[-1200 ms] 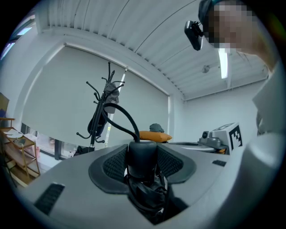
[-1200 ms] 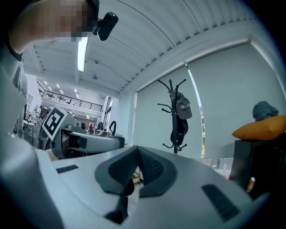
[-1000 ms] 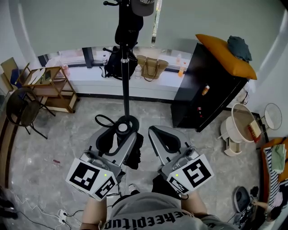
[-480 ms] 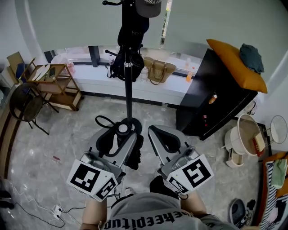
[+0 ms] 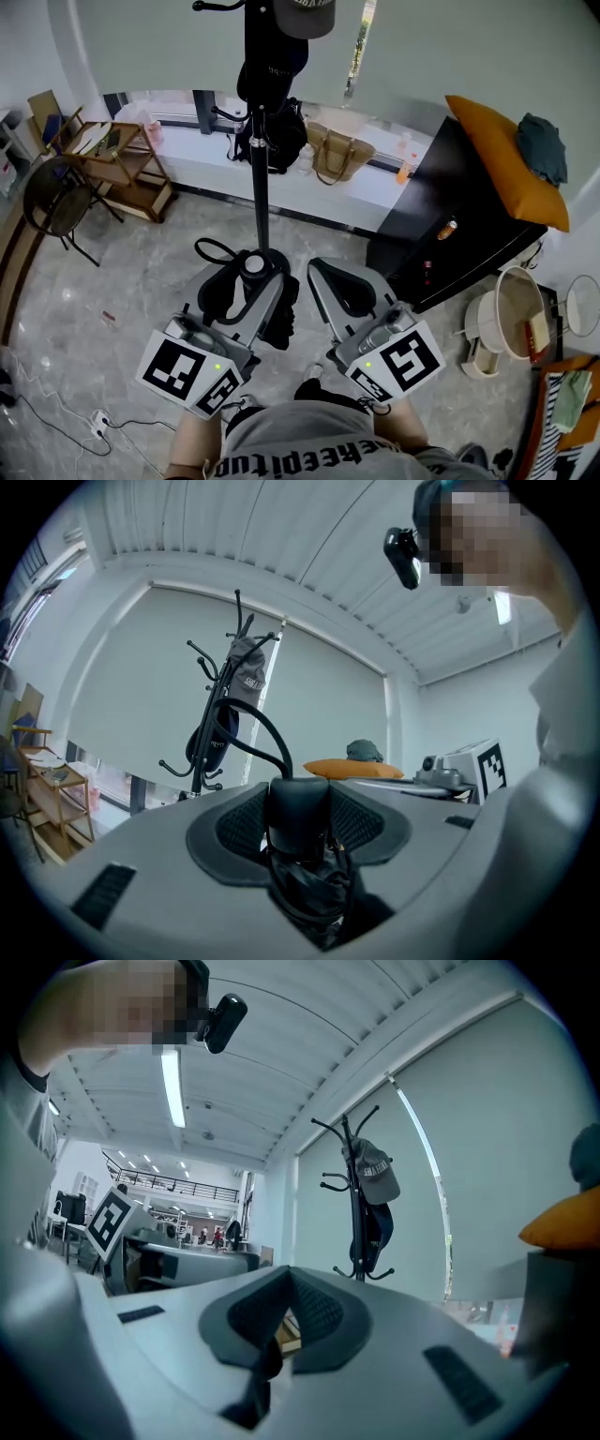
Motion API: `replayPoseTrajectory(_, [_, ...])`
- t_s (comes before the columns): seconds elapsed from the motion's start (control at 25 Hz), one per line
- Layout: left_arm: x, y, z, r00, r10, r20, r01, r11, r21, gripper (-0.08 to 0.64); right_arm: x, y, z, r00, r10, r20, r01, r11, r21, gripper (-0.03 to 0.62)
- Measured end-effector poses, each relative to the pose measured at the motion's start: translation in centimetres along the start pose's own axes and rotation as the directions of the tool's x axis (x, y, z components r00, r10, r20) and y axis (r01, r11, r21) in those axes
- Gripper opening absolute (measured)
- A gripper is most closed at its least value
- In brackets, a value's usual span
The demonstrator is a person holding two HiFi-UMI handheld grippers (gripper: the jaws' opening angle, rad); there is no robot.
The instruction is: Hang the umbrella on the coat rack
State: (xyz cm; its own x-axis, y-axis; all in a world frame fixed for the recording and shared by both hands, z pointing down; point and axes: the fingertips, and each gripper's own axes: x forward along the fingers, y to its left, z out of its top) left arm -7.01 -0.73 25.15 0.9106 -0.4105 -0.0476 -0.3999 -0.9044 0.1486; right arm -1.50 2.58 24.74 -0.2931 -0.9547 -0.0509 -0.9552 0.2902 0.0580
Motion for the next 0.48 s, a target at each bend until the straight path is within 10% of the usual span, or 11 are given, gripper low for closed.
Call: replayPoseTrajectory(0.48, [6.1,-2.5,-0.9,0.997,0.073,0.0,-0.073,0.997,-0.001,0.206,-2.0,-6.8,-0.8,0.998,0.063,0.004,-0.063,0.998,0.027,0.011])
